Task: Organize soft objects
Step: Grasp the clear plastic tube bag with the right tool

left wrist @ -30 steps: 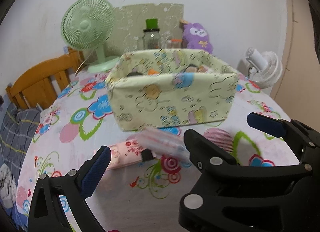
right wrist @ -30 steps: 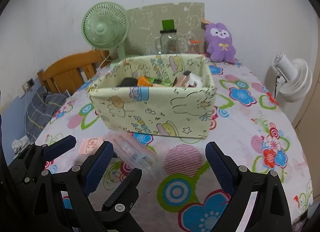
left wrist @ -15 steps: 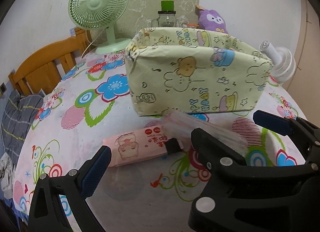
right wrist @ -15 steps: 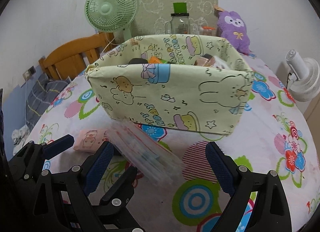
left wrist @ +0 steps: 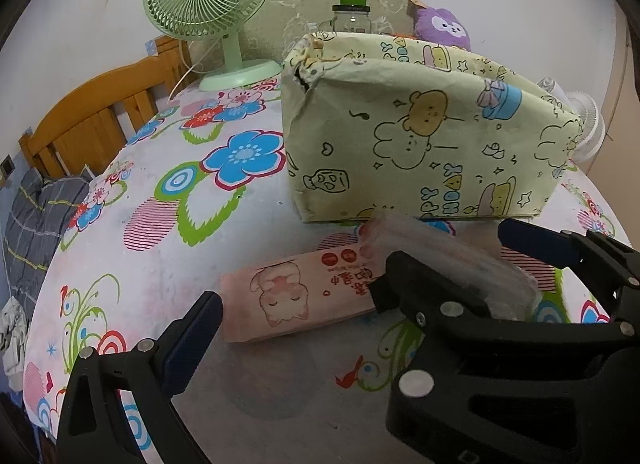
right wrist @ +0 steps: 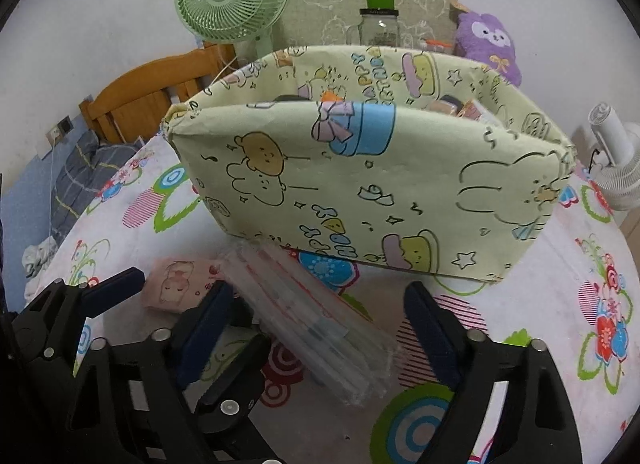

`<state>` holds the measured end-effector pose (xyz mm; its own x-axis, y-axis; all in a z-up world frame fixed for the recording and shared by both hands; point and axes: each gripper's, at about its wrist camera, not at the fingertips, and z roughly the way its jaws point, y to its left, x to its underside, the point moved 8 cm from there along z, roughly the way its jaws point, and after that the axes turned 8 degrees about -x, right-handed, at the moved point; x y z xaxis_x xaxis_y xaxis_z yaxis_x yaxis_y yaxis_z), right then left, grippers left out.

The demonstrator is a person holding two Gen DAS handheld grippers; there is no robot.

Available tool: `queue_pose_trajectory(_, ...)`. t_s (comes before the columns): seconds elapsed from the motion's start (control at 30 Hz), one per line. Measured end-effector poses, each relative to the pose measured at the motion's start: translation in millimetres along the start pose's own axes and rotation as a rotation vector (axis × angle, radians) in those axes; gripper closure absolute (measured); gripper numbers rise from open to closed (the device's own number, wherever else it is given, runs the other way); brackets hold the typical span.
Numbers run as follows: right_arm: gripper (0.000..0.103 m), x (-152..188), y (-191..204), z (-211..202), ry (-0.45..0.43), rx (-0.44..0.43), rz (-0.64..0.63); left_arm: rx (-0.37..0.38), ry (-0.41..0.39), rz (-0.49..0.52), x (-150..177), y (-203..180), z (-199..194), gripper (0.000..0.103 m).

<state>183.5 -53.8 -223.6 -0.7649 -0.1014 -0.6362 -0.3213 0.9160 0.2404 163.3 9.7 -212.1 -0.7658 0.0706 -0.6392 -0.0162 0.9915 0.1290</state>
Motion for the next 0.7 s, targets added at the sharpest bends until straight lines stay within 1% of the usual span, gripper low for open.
queue_pose_trajectory(0.17, 0.028, 1.1, -1.3, 5.2, 0.014, -0.009, 0.005, -0.004, 0.008, 0.003, 0.3, 0.4, 2.8, 0.001)
queue_pose_trajectory(0.27, 0.041, 1.7, -1.3, 6.0, 0.019, -0.016, 0.006, -0.009, 0.006, 0.006, 0.1, 0.8, 2.5, 0.001)
queue_pose_trajectory(0.3, 0.049, 2.1, -0.2, 5.1, 0.020, -0.018, 0.000, -0.009, 0.006, 0.005, 0.1, 0.7, 2.4, 0.001)
queue_pose_trajectory(0.33, 0.054, 2.4, 0.3, 4.3, 0.019, -0.019, -0.002, -0.009, 0.007, 0.004, 0.2, 0.7, 2.4, 0.001)
queue_pose_trajectory(0.53, 0.070, 5.1, -0.4, -2.7, 0.009, -0.020, -0.002, -0.011, 0.005, 0.005, 0.9, -2.0, -1.6, 0.001)
queue_pose_trajectory(0.7, 0.078, 8.1, -4.0, -11.0, -0.001, -0.015, 0.018, -0.010, -0.006, 0.010, 0.7, -4.8, -6.1, 0.001)
